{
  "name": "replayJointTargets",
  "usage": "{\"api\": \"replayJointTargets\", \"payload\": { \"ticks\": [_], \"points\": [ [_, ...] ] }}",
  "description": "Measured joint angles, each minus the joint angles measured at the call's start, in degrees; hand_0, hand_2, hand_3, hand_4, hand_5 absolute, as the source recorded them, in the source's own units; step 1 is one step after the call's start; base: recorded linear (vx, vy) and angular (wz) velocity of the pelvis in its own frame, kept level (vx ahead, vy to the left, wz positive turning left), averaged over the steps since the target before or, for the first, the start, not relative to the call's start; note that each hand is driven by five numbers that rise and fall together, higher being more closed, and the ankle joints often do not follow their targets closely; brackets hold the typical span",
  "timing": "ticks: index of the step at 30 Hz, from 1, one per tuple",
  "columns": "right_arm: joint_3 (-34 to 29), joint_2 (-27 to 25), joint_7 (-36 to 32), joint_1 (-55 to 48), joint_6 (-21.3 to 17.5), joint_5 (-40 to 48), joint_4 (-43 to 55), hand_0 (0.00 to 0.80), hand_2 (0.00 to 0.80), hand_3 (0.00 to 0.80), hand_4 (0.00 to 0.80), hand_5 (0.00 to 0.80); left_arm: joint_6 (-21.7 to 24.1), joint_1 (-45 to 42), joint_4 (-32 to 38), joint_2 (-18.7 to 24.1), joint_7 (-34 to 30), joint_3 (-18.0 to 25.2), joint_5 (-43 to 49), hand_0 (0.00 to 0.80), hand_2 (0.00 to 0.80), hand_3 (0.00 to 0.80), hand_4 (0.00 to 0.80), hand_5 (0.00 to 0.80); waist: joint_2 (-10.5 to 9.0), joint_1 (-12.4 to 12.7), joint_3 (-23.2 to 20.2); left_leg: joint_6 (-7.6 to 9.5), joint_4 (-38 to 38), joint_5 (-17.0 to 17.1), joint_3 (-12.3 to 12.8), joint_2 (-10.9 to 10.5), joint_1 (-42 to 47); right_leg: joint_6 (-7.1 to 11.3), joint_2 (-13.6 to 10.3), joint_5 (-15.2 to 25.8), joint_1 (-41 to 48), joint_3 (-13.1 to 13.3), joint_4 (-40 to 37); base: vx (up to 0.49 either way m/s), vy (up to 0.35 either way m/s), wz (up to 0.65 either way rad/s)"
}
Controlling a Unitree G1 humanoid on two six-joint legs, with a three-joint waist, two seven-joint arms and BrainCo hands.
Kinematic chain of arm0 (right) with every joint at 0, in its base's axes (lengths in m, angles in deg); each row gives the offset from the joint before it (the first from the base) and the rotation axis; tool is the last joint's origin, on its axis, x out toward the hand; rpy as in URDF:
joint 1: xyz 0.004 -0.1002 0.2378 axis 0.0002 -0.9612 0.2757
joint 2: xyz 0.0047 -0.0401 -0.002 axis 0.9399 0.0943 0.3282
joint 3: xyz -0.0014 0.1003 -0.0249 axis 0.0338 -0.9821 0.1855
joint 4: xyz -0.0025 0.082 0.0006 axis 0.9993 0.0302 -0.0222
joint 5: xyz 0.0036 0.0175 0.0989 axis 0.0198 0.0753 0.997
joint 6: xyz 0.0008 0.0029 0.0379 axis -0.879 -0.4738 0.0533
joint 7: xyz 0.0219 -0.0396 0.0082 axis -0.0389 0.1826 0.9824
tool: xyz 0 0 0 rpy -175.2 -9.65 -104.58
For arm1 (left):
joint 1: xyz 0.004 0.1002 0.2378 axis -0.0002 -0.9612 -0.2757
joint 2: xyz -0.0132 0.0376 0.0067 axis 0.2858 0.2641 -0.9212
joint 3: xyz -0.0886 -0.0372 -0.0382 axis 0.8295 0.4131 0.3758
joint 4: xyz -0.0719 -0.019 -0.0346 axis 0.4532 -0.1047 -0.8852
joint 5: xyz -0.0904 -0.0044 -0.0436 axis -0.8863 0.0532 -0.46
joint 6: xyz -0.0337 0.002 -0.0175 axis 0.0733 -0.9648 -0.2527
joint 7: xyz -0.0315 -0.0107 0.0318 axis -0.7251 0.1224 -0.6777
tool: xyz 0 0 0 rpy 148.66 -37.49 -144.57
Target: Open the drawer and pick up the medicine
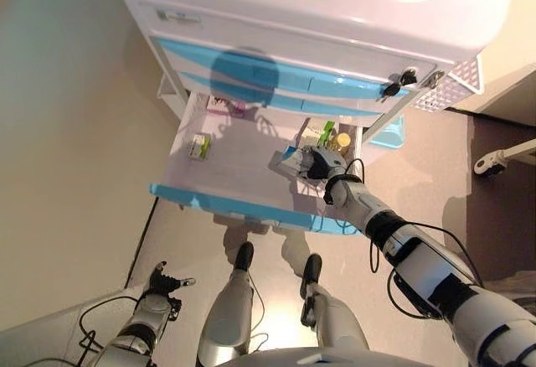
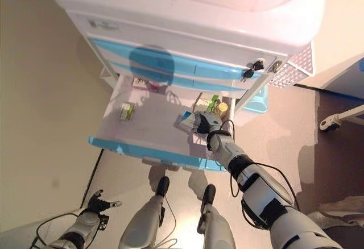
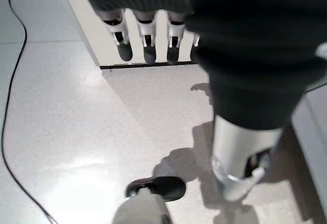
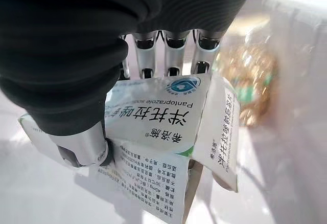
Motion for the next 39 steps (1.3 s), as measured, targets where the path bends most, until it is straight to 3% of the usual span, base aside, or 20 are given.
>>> {"api": "replayJointTargets", "payload": {
  "ticks": [9,17,27,39],
  "points": [
    [-2.25,-4.94,-2.45,-6.78,-0.98,-0.04,6.76,0.8,0.8,0.8,0.8,0.8,-1.44,-5.48,-2.46,-1.13,-2.0,2.85,1.27,0.0,0.0,0.0,0.0,0.0,0.75,-1.48,-7.71,0.04,-5.34,0.05,1.39,0.83,7.97,0.06,0.77,0.17,6.96,0.72,-4.58,0.096,0.004,-0.08],
    [-8.41,-9.45,-5.25,-15.79,-2.45,-0.06,22.04,0.8,0.8,0.8,0.8,0.8,-1.64,-8.18,-2.07,-1.93,-3.12,4.97,3.73,0.0,0.0,0.0,0.0,0.0,0.79,-3.33,-11.13,-0.01,-7.96,0.02,2.14,1.43,12.16,0.08,1.23,-0.52,9.84,1.25,-5.02,0.084,0.001,-0.05],
    [-18.0,-13.75,-5.58,-26.98,-4.35,1.95,36.41,0.8,0.8,0.8,0.8,0.8,-2.52,-10.27,-1.99,-2.71,-3.3,6.94,5.74,0.0,0.0,0.0,0.0,0.0,0.89,-4.56,-12.21,0.13,-9.22,0.27,2.68,1.96,14.4,0.4,1.29,-0.93,11.29,1.65,-5.05,0.039,-0.01,-0.02],
    [-23.46,-15.2,-5.33,-30.24,-5.33,5.06,43.0,0.8,0.8,0.8,0.8,0.8,-2.65,-11.69,-1.56,-4.24,-3.31,7.92,7.94,0.0,0.0,0.0,0.0,0.0,1.28,-4.6,-12.95,0.1,-9.24,0.23,2.62,2.05,14.94,0.46,1.37,-1.02,11.75,1.66,-5.08,0.015,-0.004,0.0]
  ]
}}
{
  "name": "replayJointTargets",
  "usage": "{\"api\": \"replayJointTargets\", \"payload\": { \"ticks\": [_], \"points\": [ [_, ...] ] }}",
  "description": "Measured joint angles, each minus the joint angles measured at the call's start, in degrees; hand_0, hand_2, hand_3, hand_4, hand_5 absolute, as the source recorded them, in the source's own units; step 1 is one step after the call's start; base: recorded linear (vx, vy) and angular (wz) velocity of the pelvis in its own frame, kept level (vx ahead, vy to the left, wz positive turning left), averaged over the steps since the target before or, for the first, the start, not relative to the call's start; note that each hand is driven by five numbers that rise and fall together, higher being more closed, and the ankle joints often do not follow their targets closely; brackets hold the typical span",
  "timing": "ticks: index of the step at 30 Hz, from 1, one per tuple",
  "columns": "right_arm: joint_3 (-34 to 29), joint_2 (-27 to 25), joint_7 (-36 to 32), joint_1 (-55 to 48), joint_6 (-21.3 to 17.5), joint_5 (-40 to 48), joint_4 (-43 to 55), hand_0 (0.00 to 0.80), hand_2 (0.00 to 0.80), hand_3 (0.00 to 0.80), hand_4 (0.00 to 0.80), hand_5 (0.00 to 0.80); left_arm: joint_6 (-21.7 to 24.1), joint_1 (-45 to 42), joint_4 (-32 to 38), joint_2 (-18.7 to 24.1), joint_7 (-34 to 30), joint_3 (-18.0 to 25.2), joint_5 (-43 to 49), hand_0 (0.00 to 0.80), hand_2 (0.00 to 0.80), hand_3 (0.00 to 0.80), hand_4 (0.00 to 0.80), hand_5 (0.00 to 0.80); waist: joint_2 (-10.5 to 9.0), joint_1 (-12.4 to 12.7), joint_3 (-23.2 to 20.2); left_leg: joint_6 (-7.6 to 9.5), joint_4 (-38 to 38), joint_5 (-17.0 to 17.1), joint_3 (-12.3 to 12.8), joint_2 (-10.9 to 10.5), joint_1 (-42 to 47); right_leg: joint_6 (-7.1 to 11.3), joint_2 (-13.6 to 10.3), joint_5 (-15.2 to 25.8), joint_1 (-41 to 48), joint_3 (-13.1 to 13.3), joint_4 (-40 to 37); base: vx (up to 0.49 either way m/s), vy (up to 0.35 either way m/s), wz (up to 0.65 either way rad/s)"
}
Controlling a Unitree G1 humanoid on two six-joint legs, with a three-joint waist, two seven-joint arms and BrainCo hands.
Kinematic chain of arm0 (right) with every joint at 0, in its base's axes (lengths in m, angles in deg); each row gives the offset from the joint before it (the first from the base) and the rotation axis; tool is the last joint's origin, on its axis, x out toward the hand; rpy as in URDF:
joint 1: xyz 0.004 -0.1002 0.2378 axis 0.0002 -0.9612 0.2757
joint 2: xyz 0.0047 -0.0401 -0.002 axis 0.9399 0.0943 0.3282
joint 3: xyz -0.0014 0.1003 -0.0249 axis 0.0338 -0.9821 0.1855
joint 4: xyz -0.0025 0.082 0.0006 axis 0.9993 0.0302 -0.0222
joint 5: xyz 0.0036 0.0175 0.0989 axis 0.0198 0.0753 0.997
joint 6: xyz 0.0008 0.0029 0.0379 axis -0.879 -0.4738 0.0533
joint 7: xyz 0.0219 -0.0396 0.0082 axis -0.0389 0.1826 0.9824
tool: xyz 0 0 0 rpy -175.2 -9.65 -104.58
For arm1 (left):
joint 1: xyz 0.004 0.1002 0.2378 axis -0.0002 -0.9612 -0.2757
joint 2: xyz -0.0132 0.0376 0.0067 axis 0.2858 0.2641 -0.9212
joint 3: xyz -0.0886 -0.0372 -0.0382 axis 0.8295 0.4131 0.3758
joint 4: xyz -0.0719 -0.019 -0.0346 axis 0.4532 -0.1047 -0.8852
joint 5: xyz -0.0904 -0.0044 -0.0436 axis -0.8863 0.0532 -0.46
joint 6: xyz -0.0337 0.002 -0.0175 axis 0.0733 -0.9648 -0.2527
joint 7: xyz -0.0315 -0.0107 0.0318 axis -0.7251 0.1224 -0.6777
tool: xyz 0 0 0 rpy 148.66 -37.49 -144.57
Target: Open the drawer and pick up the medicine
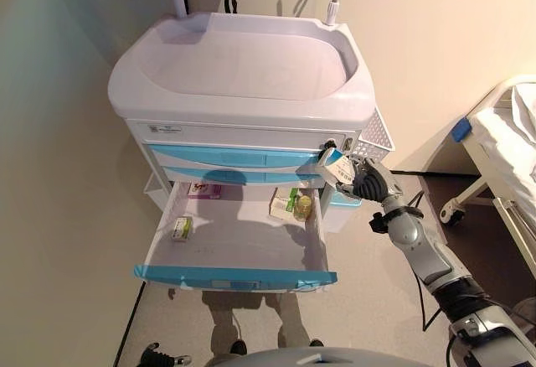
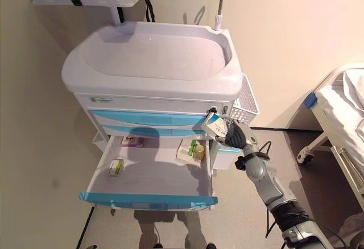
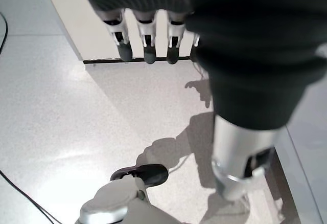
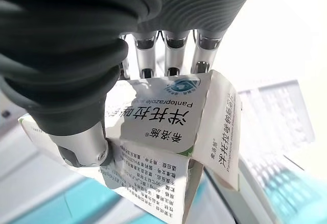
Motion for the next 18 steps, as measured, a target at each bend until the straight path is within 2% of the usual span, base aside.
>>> {"api": "replayJointTargets", "payload": {
  "ticks": [9,18],
  "points": [
    [-0.86,-0.09,2.37,0.82,-0.11,1.7,1.04,0.8,0.8,0.8,0.8,0.8,-0.57,-0.62,0.01,0.01,0.02,-0.02,0.01,0.0,0.0,0.0,0.0,0.0,-0.09,0.1,-0.02,0.01,-0.01,0.0,-0.09,-0.01,-0.2,0.01,-0.02,-0.08,-0.11,-0.13,-0.05,0.0,0.0,0.0],
    [-0.81,-0.43,4.19,8.68,0.2,1.73,1.03,0.8,0.8,0.8,0.8,0.8,-1.09,-0.83,0.0,0.02,0.09,-0.09,0.01,0.0,0.0,0.0,0.0,0.0,-0.24,0.37,0.0,-0.01,0.01,0.04,-0.83,-0.05,-1.05,0.06,-0.05,-0.23,-0.41,-1.0,-0.06,0.014,-0.003,0.05]
  ]
}}
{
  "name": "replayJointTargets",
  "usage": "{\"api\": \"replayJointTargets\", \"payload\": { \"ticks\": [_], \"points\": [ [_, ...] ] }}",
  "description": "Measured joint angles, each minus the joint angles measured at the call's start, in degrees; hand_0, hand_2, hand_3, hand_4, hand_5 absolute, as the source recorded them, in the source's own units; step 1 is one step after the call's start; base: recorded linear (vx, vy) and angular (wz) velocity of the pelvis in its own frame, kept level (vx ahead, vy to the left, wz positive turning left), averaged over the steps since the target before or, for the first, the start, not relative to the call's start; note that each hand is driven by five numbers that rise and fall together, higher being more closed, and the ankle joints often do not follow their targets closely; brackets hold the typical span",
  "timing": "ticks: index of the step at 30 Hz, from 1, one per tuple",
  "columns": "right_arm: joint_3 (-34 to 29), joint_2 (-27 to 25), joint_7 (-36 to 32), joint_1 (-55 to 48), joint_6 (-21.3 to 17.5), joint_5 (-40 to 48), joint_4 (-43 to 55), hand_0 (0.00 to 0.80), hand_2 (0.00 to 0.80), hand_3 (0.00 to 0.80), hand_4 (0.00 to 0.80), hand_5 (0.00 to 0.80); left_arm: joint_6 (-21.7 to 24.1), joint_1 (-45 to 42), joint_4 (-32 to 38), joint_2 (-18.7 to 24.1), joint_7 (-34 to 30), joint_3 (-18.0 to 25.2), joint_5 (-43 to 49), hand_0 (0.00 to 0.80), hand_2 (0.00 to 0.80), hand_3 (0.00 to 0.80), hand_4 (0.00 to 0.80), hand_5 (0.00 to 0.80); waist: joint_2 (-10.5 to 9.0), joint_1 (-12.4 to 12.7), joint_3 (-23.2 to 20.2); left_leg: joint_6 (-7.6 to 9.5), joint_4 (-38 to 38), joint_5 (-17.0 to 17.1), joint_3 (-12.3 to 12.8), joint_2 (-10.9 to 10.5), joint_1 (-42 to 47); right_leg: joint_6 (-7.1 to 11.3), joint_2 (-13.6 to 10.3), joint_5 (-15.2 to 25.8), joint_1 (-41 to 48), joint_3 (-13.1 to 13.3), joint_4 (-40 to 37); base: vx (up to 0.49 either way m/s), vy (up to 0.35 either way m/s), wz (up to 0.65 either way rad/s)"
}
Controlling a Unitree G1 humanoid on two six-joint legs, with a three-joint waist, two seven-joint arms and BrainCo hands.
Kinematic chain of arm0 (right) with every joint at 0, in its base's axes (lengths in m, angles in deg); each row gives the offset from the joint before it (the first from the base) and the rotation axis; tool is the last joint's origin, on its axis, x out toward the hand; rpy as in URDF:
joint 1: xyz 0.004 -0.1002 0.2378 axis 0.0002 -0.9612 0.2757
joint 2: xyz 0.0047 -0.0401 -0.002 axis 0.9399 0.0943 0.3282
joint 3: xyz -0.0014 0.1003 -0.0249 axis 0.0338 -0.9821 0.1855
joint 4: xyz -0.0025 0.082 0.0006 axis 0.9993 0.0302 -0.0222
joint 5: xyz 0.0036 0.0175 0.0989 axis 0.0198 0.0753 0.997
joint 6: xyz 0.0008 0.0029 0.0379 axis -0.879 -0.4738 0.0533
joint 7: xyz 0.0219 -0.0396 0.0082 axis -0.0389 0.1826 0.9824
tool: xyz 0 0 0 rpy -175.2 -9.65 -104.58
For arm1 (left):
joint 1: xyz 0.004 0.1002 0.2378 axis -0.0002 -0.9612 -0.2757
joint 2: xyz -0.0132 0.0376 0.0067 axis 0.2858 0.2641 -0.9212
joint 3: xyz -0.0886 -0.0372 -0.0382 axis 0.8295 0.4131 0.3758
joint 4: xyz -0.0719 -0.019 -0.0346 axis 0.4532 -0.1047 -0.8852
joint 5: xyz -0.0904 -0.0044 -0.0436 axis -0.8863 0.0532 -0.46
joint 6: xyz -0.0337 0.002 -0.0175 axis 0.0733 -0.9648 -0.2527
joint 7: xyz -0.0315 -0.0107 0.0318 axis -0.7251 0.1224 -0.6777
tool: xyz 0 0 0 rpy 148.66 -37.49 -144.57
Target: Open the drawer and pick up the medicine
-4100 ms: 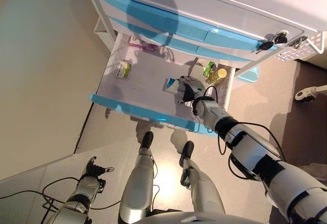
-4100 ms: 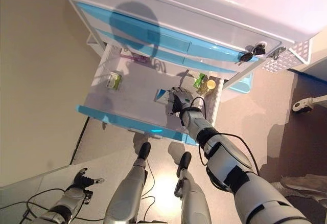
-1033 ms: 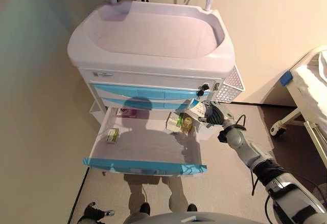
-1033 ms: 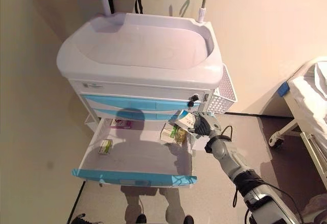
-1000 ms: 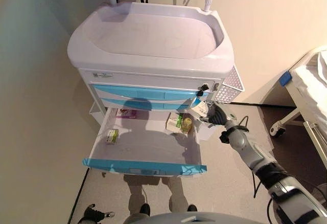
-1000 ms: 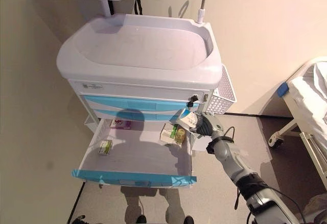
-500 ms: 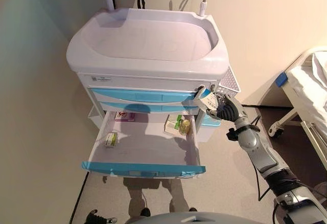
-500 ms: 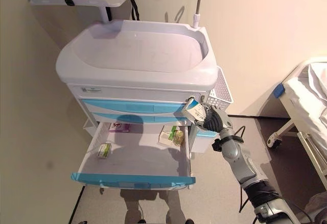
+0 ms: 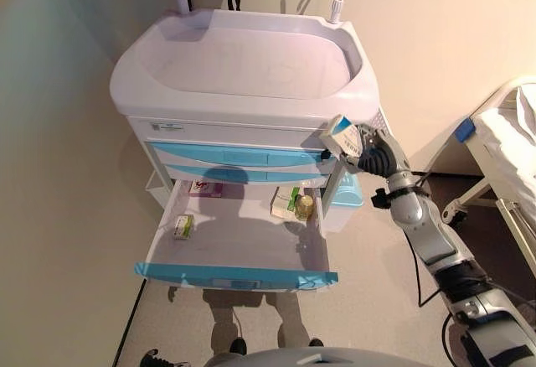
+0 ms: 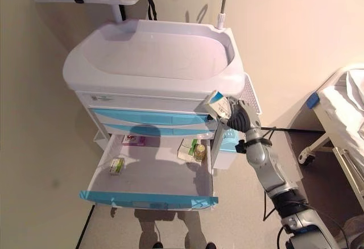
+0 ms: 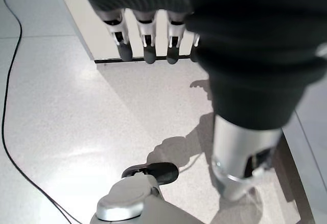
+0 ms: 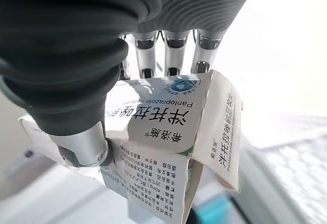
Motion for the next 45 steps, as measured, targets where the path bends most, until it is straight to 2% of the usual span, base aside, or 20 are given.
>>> {"api": "replayJointTargets", "payload": {
  "ticks": [7,12,20,27,32,40,45],
  "points": [
    [0.3,-1.62,0.93,6.31,0.23,0.53,-0.39,0.8,0.8,0.8,0.8,0.8,-0.07,-0.12,-0.06,0.05,0.0,-0.08,-0.01,0.0,0.0,0.0,0.0,0.0,-0.31,0.67,0.24,-0.07,0.01,-0.05,-0.7,-0.05,-0.21,-0.09,-0.02,-0.31,0.12,-0.78,0.02,0.015,-0.001,0.05],
    [0.46,-1.93,2.01,9.02,0.9,0.98,-0.46,0.8,0.8,0.8,0.8,0.8,-0.06,-0.02,0.02,0.11,0.04,-0.13,-0.01,0.0,0.0,0.0,0.0,0.0,-1.22,1.44,0.79,-0.18,0.01,-0.13,-0.76,-0.16,-0.21,-0.05,0.08,-0.53,0.17,-0.88,0.05,0.0,0.0,0.0],
    [2.55,-2.28,2.36,15.14,1.07,0.97,-1.71,0.8,0.8,0.8,0.8,0.8,-0.06,0.02,0.08,0.22,0.08,-1.3,-0.03,0.0,0.0,0.0,0.0,0.0,-1.48,1.38,0.96,-0.17,0.02,-0.12,-0.87,-0.27,-0.37,-0.09,0.08,-0.59,0.12,-0.94,0.06,0.002,0.001,0.0],
    [9.68,-3.0,2.36,25.63,1.42,0.95,-10.24,0.8,0.8,0.8,0.8,0.8,-0.05,0.05,0.14,0.4,0.12,-2.78,-0.04,0.0,0.0,0.0,0.0,0.0,-2.36,1.53,1.53,-0.18,0.03,-0.12,-0.91,-0.27,-0.72,-0.02,0.07,-0.66,-0.21,-1.03,0.07,0.0,0.0,0.0],
    [13.43,-4.08,2.28,32.82,2.05,0.94,-15.69,0.8,0.8,0.8,0.8,0.8,0.03,0.27,0.2,0.63,0.18,-3.74,-0.5,0.0,0.0,0.0,0.0,0.0,-2.9,3.35,1.64,-0.22,0.2,-0.13,-1.15,-0.3,-1.11,-0.15,0.12,-0.7,-0.45,-1.29,0.09,-0.002,-0.001,0.01],
    [18.86,-3.43,2.15,40.98,2.16,0.94,-25.68,0.8,0.8,0.8,0.8,0.8,0.04,0.68,-0.54,2.61,0.67,-3.97,-0.59,0.0,0.0,0.0,0.0,0.0,-5.05,4.85,2.24,-0.45,1.06,-0.13,-2.32,-0.32,-3.18,-0.2,0.19,-0.75,-1.54,-2.33,0.09,-0.02,-0.012,0.08],
    [23.12,-1.94,1.98,45.36,2.22,0.93,-32.55,0.8,0.8,0.8,0.8,0.8,0.09,0.87,-0.92,3.53,1.24,-5.45,-1.29,0.0,0.0,0.0,0.0,0.0,-5.64,5.36,2.92,-0.51,1.62,-0.17,-2.86,-0.44,-4.46,-0.2,0.17,-0.75,-2.19,-2.88,0.09,-0.004,-0.009,0.06]
  ]
}}
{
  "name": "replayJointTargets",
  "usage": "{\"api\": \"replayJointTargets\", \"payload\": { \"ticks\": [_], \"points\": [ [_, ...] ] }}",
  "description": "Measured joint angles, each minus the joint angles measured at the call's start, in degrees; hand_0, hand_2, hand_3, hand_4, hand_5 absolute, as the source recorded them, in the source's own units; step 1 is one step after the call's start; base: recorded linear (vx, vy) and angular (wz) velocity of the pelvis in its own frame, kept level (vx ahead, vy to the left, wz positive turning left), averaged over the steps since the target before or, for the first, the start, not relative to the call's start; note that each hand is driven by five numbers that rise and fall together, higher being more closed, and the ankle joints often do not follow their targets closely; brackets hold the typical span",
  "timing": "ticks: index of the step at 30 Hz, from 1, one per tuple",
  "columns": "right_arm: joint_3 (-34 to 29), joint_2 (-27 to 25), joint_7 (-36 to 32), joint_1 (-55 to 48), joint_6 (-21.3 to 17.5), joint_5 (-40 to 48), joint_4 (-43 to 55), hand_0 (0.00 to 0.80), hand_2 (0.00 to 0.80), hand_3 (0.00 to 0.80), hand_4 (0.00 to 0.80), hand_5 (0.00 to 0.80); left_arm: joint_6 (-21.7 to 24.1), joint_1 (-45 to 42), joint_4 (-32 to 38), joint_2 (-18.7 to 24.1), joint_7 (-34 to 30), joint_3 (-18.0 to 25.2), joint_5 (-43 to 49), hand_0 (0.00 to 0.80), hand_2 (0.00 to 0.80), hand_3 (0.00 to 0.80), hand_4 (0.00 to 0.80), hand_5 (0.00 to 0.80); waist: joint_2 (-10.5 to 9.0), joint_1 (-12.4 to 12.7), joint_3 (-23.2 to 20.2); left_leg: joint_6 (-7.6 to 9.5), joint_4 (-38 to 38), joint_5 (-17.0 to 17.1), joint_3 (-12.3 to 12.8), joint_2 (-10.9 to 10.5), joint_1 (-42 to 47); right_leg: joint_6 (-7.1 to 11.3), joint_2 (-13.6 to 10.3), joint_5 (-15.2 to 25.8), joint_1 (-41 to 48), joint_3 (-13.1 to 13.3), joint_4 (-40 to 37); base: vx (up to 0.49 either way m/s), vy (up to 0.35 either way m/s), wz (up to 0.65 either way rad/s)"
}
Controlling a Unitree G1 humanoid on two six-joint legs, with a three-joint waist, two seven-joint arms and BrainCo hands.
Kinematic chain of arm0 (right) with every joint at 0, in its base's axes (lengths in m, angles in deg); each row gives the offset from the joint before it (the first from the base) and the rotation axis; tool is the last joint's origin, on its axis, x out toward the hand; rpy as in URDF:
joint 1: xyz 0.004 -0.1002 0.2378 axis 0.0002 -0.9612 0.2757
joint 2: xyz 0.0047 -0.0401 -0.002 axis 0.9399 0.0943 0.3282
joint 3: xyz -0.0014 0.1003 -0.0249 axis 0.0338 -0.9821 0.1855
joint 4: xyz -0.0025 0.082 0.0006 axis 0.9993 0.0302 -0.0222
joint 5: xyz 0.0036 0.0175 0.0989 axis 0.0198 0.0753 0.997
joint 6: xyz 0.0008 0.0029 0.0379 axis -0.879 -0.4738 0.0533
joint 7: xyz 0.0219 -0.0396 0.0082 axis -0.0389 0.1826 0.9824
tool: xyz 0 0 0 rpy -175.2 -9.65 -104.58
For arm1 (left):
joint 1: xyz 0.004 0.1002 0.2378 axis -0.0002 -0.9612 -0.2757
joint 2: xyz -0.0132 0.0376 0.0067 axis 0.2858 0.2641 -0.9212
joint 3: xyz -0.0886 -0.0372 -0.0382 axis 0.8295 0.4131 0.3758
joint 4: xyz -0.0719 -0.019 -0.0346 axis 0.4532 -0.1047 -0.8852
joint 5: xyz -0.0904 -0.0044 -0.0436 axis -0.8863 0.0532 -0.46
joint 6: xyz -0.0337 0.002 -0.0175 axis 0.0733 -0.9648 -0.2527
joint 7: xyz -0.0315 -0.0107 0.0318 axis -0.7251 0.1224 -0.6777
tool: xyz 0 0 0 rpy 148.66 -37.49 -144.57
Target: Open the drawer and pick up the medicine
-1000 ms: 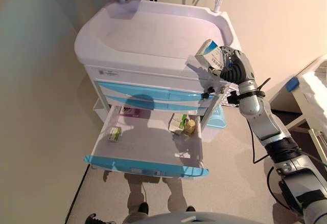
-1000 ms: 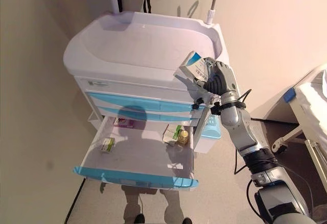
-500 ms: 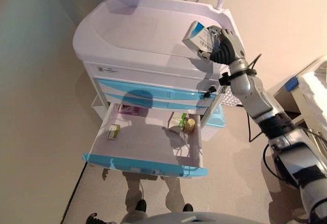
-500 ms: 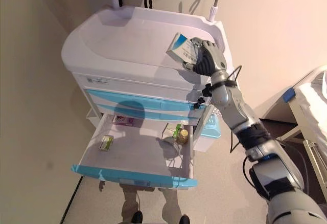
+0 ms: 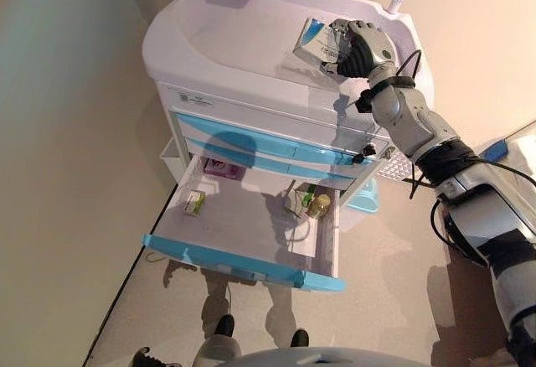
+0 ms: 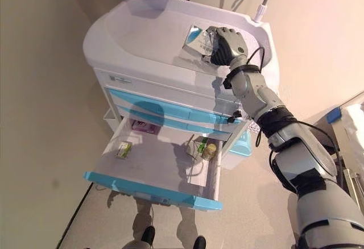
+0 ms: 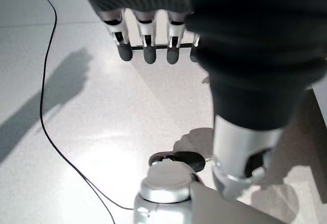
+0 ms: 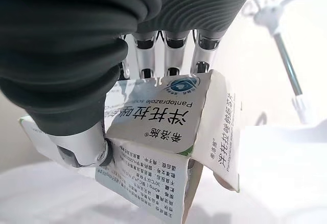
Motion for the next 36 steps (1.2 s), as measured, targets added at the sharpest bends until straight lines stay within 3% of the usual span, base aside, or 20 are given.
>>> {"api": "replayJointTargets", "payload": {
  "ticks": [15,26,27,28,36],
  "points": [
    [4.4,1.97,-1.26,9.21,0.42,0.11,-11.24,0.8,0.8,0.8,0.8,0.8,0.31,2.53,-0.18,0.69,0.5,-2.51,-2.25,0.0,0.0,0.0,0.0,0.0,-0.5,1.11,1.74,-0.42,2.06,-0.18,-2.84,-0.27,-4.66,-0.15,0.08,-0.21,-2.26,-2.58,0.0,-0.012,-0.007,0.09],
    [4.68,2.71,-1.18,13.37,0.74,0.79,-15.87,0.8,0.8,0.8,0.8,0.8,0.37,3.77,-0.25,0.81,1.09,-2.55,-3.71,0.0,0.0,0.0,0.0,0.0,-0.11,1.31,3.01,-0.6,2.93,-0.15,-4.14,-0.5,-6.67,-0.24,0.12,-0.17,-3.33,-2.93,0.0,-0.006,0.003,0.05],
    [4.69,3.05,-1.13,13.8,0.81,0.78,-16.66,0.436,0.436,0.436,0.436,0.436,0.38,3.79,-0.25,0.84,1.13,-2.54,-3.71,0.0,0.0,0.0,0.0,0.0,-0.04,1.36,3.06,-0.6,2.95,-0.15,-4.16,-0.5,-6.69,-0.24,0.11,-0.17,-3.34,-3.11,0.0,0.0,0.0,0.0],
    [4.69,3.19,-1.08,14.0,0.81,0.79,-17.2,0.0,0.0,0.0,0.0,0.0,0.37,3.79,-0.26,0.87,1.16,-2.54,-3.72,0.0,0.0,0.0,0.0,0.0,-0.02,1.44,3.08,-0.6,2.95,-0.15,-4.17,-0.5,-6.7,-0.24,0.11,-0.17,-3.35,-3.13,0.0,0.0,0.0,0.0],
    [5.18,3.37,-0.18,14.9,1.53,0.78,-18.45,0.0,0.0,0.0,0.0,0.0,0.4,3.98,-0.23,0.87,1.21,-3.67,-3.74,0.0,0.0,0.0,0.0,0.0,0.18,2.24,3.21,-0.61,2.94,-0.14,-4.25,-0.55,-6.78,-0.26,0.08,-0.2,-3.39,-3.23,0.0,0.0,0.0,0.0]
  ]
}}
